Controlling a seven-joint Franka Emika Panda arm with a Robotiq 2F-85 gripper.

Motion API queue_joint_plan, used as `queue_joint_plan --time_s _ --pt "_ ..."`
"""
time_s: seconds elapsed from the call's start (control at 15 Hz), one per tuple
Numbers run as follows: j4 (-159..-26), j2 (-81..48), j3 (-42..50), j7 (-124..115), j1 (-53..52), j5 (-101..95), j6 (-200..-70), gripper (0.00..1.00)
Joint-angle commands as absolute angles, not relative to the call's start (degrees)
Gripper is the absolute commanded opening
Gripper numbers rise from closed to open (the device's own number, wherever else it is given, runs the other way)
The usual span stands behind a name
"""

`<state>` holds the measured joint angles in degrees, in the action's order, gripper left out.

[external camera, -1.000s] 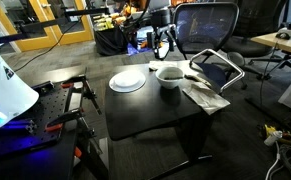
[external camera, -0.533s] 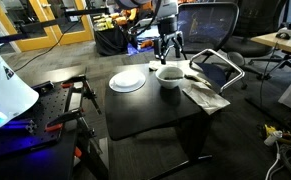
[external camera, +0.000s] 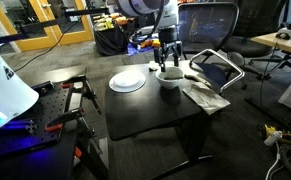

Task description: Remove the pen from the bowl, put it on the table, and then put it back in the bowl

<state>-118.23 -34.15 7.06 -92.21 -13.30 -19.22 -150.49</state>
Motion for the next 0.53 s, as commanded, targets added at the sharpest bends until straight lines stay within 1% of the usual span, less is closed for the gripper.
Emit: queue_joint_plan --time_s 0.0,0.07,0.13,0.27,0.47 --pt "-116.73 -35.72 8.24 -91.57 -14.43 -16.92 -150.53 0.66" --pt "-116.57 -35.98 8.26 -91.49 -14.43 -16.64 -150.52 0.62" --pt "-116.38 -36.25 8.29 -91.47 -14.44 -16.33 -150.45 0.62" --pt "-115.82 -36.89 8.32 -91.37 -14.39 -15.66 -150.21 0.71" --pt "-114.83 -37.9 8.42 -91.29 -14.36 -14.7 -150.0 0.71"
